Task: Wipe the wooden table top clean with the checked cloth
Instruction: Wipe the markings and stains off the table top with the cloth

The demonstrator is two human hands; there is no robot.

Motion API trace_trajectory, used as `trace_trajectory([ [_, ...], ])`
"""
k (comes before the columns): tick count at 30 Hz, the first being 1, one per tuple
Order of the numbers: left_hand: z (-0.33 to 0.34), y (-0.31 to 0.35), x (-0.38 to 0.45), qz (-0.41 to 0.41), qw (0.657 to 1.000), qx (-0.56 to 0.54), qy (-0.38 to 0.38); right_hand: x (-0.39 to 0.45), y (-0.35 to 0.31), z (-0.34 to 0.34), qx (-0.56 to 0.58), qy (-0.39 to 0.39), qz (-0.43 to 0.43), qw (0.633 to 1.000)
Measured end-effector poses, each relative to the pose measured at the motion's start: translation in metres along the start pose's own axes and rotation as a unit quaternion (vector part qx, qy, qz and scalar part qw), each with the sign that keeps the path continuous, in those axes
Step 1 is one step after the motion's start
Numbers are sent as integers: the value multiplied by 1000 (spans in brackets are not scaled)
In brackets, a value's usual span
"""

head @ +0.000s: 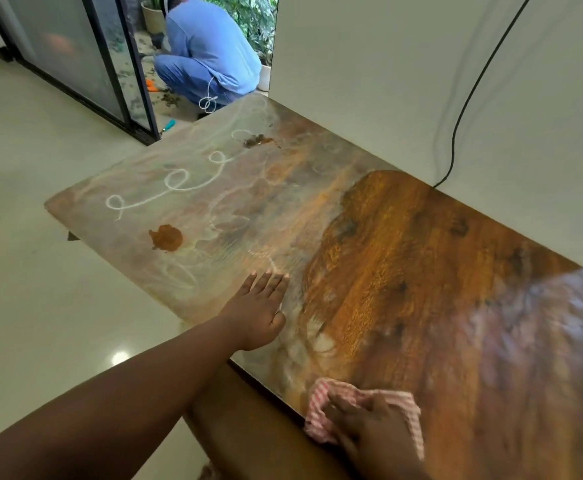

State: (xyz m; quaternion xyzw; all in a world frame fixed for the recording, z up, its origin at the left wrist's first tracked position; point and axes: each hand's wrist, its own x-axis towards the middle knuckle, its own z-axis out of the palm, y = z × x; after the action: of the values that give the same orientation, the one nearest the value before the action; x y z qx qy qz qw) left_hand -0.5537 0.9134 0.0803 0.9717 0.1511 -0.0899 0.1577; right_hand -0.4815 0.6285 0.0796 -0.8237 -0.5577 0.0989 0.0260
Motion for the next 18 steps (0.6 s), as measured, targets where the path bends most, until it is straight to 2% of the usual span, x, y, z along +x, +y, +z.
trace_trajectory([
  [2,0,1,1,6,1000,12,-16,-1,9,-7,-4,26,45,999],
  [5,-2,4,7,13,999,28,-38,37,-17,-13,15,36,118,992],
  [8,-1,7,11,16,999,28,-36,55,-46,-4,13,50,76,996],
  [12,2,4,7,31,999,31,-33,2,-30,-4,11,37,7,999],
  [16,-2,-1,6,35,999,32,-21,-34,3,-10,18,54,33,998],
  [18,-6,-4,7,40,998,43,-19,-26,5,-9,28,33,64,997],
])
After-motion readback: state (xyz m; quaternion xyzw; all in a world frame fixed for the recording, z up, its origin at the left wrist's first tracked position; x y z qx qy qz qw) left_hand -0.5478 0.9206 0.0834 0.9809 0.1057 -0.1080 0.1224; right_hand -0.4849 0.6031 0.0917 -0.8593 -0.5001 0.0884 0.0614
